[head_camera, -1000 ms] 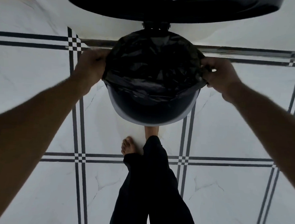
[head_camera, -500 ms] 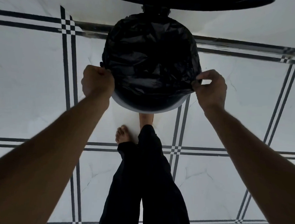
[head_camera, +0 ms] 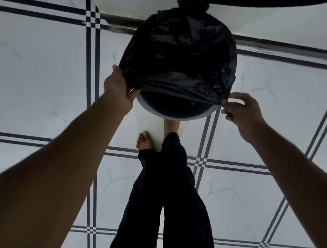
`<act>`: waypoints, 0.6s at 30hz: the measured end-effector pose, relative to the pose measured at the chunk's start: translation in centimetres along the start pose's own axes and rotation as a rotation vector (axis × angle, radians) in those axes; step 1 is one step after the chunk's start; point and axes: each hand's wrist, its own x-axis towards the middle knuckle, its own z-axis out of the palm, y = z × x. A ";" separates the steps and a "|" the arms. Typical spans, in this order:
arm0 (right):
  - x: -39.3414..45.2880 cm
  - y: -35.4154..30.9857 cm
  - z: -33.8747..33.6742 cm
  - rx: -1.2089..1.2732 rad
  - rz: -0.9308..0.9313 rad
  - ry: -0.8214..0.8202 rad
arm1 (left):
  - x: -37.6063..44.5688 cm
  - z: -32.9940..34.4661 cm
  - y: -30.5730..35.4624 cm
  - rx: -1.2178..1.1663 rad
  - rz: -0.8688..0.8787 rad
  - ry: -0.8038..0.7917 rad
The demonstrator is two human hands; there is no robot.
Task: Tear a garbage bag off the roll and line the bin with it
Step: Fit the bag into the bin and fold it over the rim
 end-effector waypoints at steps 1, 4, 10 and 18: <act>-0.2 0.2 0.0 -0.022 0.011 -0.012 | 0.0 -0.3 -0.1 -0.002 -0.002 -0.040; -0.7 1.0 0.4 -0.062 0.030 0.005 | -0.2 -1.4 -1.4 0.063 -0.016 -0.138; -0.9 1.3 2.0 -0.059 0.059 0.110 | 0.0 -2.7 -2.6 0.181 0.019 -0.211; -1.1 0.0 3.2 0.063 0.252 0.153 | 0.1 -1.5 -0.8 0.685 0.049 -0.104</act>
